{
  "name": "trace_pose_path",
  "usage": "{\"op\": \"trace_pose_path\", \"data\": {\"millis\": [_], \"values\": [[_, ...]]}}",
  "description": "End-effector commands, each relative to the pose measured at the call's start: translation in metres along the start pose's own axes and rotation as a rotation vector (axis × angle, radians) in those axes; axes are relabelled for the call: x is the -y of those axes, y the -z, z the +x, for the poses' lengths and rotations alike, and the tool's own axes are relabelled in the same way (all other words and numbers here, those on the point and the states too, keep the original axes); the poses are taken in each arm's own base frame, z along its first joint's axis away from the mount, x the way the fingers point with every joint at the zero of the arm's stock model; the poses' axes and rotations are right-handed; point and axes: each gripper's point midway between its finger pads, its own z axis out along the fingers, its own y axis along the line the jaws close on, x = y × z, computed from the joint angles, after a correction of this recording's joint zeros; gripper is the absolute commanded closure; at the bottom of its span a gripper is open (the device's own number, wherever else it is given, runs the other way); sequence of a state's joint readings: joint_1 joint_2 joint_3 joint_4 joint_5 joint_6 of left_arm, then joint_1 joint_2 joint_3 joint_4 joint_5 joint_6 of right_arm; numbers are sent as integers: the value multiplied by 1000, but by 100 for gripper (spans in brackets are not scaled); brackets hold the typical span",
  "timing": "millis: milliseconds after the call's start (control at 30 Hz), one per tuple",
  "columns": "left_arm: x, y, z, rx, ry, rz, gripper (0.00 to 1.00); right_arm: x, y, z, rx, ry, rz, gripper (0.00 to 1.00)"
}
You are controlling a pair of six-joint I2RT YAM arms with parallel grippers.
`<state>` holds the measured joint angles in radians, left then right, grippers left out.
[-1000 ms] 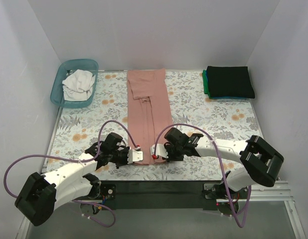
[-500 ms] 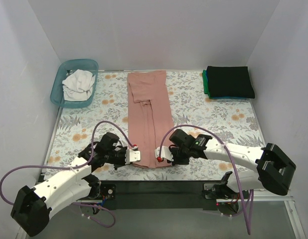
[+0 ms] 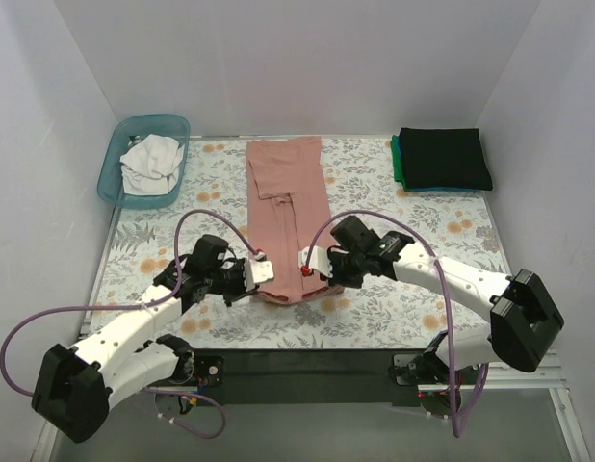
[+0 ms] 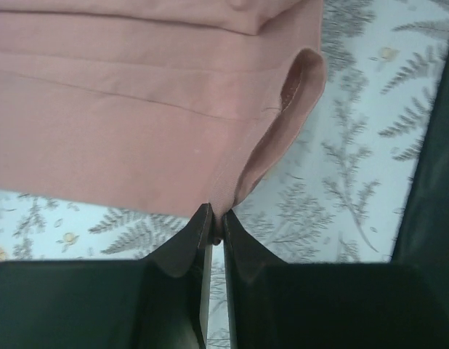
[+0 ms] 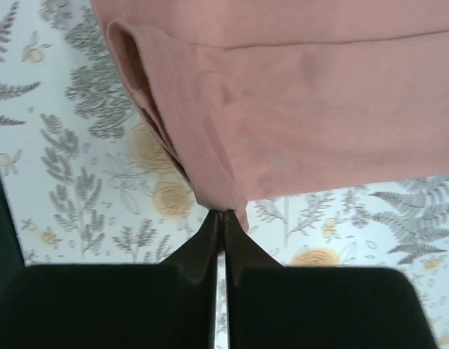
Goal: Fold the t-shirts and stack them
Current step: Fold the tshirt
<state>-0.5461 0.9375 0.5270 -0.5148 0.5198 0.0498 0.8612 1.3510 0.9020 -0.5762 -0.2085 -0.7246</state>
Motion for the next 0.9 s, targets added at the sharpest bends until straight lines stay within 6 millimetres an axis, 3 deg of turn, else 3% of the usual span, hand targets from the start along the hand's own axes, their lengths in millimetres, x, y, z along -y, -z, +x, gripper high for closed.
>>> {"op": "trace_pose_path", "data": {"millis": [0,133,200,267,400,467,867], "values": [[-49,7,-23,64,-33,-114,100,37,9,-14,22,38,55,99],[-92,8,-21,79,-15,-176,100,64,7,-17,21,50,75,99],[-111,9,-33,108,-34,-206,100,78,1,-15,9,50,72,99],[-127,3,-30,101,-22,-213,100,96,2,-23,21,61,96,99],[-167,-6,-38,117,-42,-250,100,133,-5,-18,7,65,118,99],[-183,-6,-38,119,-49,-266,100,153,-2,-24,16,75,148,99],[-283,-22,-28,122,-34,-350,100,265,-19,-12,20,83,238,99]]}}
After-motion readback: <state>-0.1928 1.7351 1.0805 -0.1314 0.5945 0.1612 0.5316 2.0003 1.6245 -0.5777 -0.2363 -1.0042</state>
